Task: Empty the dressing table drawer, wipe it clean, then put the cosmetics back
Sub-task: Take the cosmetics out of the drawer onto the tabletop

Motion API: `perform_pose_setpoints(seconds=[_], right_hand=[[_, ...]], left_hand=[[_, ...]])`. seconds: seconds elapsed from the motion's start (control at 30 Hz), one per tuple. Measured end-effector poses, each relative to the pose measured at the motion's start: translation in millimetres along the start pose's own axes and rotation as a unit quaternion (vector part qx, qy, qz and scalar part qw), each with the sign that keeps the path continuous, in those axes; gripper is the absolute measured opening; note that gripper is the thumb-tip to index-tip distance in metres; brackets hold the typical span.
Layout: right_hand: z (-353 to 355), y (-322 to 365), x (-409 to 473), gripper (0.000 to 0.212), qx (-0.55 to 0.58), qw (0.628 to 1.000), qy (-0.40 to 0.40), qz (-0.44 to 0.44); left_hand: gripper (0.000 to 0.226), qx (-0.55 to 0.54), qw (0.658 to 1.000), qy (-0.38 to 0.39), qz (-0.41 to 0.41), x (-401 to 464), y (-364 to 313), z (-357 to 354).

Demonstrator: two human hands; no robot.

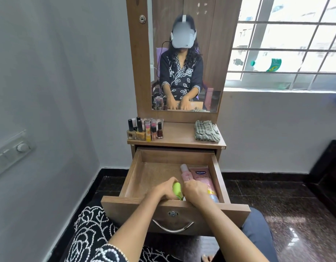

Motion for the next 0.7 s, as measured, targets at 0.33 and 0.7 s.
perform_pose_setpoints(seconds=[0.33, 0.7], right_hand=[[22, -5, -10, 0.078, 0.074, 0.995, -0.056, 0.033], [81, -31, 16, 0.048, 0.308, 0.936, -0.087, 0.146]], left_hand=[[0.087, -0.088, 0.987, -0.130, 0.020, -14, 12, 18], [0.088, -0.267, 0.915, -0.275, -0.130, -48, -7, 65]])
Point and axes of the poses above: each hand's wrist, its own x-axis towards the middle knuckle, its own z-axis out of the back of the hand, y = z × x, the point moved 7 cm from there along x, towards the middle knuckle, and after that the axes turned 1 degree about -y, right-handed, at the moved point
